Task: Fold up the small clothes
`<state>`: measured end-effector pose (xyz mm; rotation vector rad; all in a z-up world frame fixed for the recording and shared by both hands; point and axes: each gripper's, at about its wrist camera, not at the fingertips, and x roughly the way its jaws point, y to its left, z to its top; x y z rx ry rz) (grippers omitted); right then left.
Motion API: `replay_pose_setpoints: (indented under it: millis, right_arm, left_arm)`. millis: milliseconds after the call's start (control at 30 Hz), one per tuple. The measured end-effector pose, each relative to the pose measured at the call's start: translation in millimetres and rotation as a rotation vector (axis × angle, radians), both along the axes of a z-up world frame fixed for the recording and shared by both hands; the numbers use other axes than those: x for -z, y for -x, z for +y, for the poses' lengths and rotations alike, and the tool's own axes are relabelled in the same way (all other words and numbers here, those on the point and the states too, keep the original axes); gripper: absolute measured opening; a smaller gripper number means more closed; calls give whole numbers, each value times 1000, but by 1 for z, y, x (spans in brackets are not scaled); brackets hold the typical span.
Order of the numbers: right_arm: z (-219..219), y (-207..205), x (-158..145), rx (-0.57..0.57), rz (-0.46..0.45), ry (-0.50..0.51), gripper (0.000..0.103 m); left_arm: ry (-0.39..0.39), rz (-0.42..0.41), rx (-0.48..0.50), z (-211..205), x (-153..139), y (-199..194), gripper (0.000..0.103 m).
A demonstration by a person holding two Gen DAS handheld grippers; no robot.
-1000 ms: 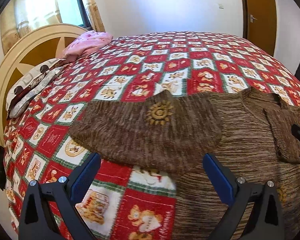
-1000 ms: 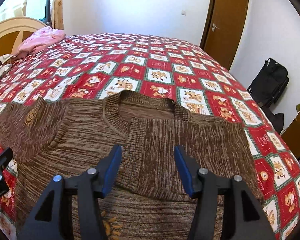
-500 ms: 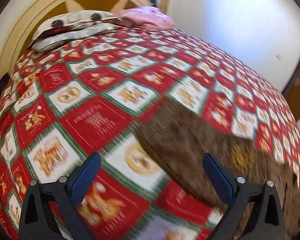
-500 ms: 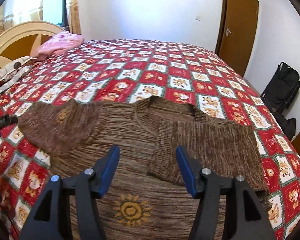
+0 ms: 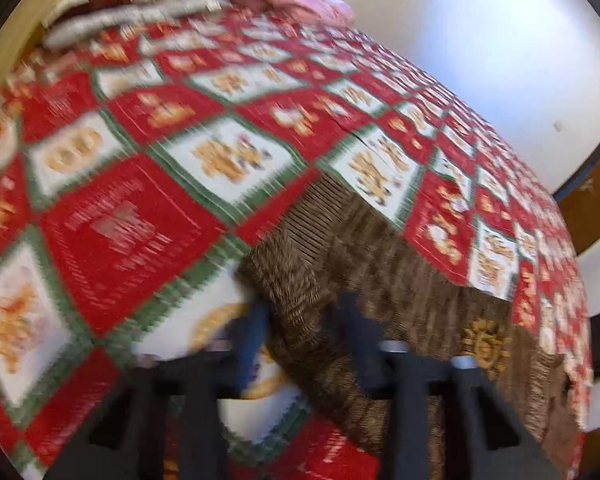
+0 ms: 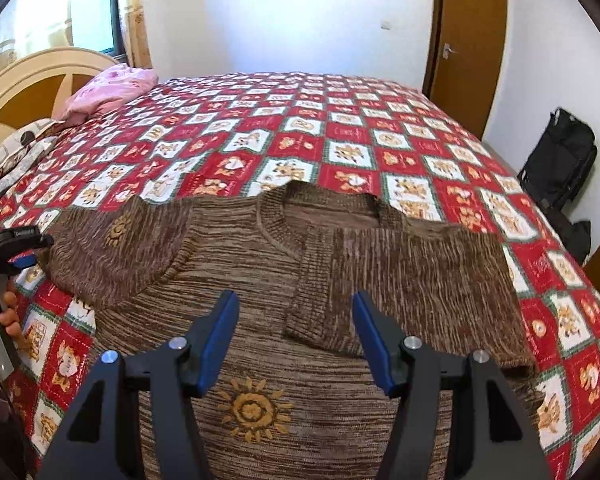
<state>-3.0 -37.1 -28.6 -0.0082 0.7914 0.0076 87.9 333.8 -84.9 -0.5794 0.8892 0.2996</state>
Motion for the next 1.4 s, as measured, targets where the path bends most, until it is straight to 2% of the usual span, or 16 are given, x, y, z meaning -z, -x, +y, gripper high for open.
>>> replay_pose_setpoints:
  millis: [33, 100, 267, 433, 600, 700, 767, 900, 933, 1033, 1133, 1400]
  right_arm:
    - [-2, -1, 1, 5, 7, -14, 62]
    - [-4, -1, 2, 9, 16, -31, 62]
    - [-14, 4, 3, 23, 17, -38, 62]
    - [-41, 5, 7, 87, 45, -82, 62]
    - [-73, 8, 6, 172, 51, -120, 62]
    - [-88, 10, 6, 209, 53, -139, 62]
    - [-95, 12, 7, 222, 55, -147, 62]
    - [-104, 16, 11, 238, 67, -158, 62]
    - [-105, 16, 13, 241, 74, -162, 62]
    - [-108, 15, 18, 233, 91, -180, 62]
    - [-106, 15, 18, 223, 91, -194, 62]
    - [-99, 9, 24, 186, 119, -218, 62]
  left_arm:
    - [23, -2, 6, 1, 4, -3, 16]
    - [6, -6, 14, -1, 7, -5, 12]
    - [-45, -23, 38, -7, -4, -3, 9]
    - [-99, -108, 109, -41, -35, -4, 8]
    - [-155, -216, 305, -122, -76, -2, 8]
    - [-175, -264, 472, -186, -87, 6, 8]
    - [-188, -267, 548, -217, -85, 11, 8]
    - [-280, -252, 696, -278, -68, 29, 9]
    - [-297, -236, 745, -292, -60, 34, 9]
    - [-349, -180, 810, -312, -42, 46, 9]
    - [-382, -158, 826, -318, -32, 55, 9]
    - [-311, -127, 784, -302, -19, 51, 10]
